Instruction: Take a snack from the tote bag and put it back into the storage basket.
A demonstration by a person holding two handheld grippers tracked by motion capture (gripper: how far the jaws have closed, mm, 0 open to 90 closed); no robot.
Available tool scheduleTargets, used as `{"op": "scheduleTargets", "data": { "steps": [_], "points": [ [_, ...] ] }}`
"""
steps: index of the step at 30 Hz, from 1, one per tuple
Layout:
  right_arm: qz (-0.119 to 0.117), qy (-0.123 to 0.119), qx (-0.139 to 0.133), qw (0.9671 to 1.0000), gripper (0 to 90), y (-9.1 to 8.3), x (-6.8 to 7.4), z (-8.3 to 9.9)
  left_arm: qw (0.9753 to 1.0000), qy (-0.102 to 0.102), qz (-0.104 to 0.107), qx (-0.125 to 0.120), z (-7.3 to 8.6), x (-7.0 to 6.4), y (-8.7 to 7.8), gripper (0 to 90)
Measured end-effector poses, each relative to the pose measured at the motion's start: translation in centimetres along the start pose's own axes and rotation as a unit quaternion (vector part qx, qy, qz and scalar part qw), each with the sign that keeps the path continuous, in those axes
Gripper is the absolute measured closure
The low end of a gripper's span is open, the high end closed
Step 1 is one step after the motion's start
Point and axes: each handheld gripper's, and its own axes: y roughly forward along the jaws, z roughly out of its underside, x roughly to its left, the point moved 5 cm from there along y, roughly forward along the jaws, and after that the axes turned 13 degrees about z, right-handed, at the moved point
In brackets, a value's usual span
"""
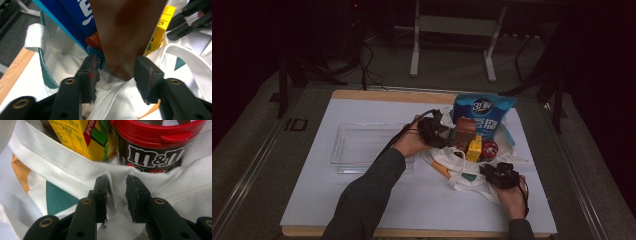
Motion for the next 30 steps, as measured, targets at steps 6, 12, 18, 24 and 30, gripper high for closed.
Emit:
{"op": "scheduleTargets", "data": {
  "steps": [6,12,18,24,30],
  "points": [
    [-0.001,0.000,0.000,1.0000,70.6,0.0,0.0,0.0,0.9998,0.003,0.015,-0.008,-0.2,0.6,-0.3,40.9],
    [-0.001,0.001,0.000,1.0000,70.7,0.0,0.0,0.0,0.9995,0.011,0.022,-0.017,-0.9,0.7,-0.5,34.3],
    [-0.003,0.001,-0.001,1.0000,70.7,0.0,-0.1,0.0,0.9994,0.010,0.019,-0.027,-1.8,1.1,-0.4,26.8],
    [-0.004,0.001,-0.002,1.0000,70.7,0.0,-0.1,0.1,0.9989,0.011,0.026,-0.039,-2.8,1.4,0.0,24.2],
    [-0.008,0.005,-0.001,1.0000,70.6,0.0,-0.1,0.1,0.9986,0.017,0.029,-0.041,-3.6,1.5,0.4,23.6]
  ]
}}
